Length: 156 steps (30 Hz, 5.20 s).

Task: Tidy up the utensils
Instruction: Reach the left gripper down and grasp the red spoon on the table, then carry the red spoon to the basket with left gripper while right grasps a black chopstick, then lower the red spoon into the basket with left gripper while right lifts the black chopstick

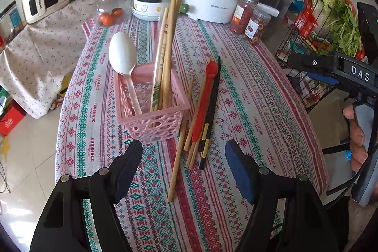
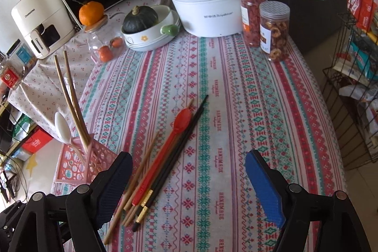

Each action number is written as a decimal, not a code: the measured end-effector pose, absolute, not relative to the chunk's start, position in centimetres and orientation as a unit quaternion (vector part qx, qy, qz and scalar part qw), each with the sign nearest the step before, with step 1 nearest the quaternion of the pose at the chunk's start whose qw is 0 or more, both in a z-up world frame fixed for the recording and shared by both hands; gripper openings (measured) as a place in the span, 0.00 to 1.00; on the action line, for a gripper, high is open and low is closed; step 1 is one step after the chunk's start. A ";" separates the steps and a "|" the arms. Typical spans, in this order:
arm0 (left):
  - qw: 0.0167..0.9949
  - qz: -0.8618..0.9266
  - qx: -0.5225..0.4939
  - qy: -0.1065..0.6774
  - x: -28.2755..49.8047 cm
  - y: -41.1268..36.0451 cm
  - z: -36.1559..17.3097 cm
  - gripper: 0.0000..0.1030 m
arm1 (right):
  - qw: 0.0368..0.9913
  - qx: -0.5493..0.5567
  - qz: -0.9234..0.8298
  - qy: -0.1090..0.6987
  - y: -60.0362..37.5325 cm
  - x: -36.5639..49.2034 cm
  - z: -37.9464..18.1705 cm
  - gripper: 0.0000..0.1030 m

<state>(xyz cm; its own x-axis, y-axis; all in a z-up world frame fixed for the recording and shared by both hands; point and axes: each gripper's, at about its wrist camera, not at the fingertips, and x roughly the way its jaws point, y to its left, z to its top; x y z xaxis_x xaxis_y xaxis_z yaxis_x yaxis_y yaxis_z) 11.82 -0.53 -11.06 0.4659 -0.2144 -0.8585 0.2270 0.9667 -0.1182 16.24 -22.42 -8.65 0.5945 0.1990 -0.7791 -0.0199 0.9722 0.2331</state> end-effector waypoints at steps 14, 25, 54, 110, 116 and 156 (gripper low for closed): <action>0.822 -0.171 0.051 0.540 18.7 -11.6 -11.8 0.54 | 0.850 0.194 -0.012 0.490 -31.3 16.0 -10.6 0.84; 0.807 -0.079 0.055 0.583 29.8 -13.1 -19.1 0.42 | 0.832 0.206 -0.015 0.515 -32.8 17.1 -12.2 0.84; 0.869 -0.167 -0.036 0.464 20.5 -7.9 -10.2 0.28 | 0.818 0.172 -0.006 0.549 -28.2 20.5 -14.7 0.84; 0.886 -0.184 -0.067 0.421 13.0 1.7 -8.2 0.28 | 0.774 0.021 0.106 0.623 -21.9 23.0 -21.1 0.30; 0.888 -0.177 -0.071 0.418 13.0 2.3 -8.1 0.28 | 0.787 -0.002 0.087 0.610 -19.2 24.1 -21.2 0.28; 0.952 -0.163 -0.097 0.239 10.1 4.2 -0.3 0.28 | 0.942 0.048 0.160 0.292 -18.9 9.9 -2.3 0.05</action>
<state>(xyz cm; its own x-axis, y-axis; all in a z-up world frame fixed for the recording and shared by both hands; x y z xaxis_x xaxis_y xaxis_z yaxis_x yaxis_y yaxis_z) 10.14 4.21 -0.34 0.8329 -0.3562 -0.4236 0.2637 0.9283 -0.2621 9.93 -18.93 -2.28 0.7785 0.3289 -0.5345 -0.2732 0.9444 0.1830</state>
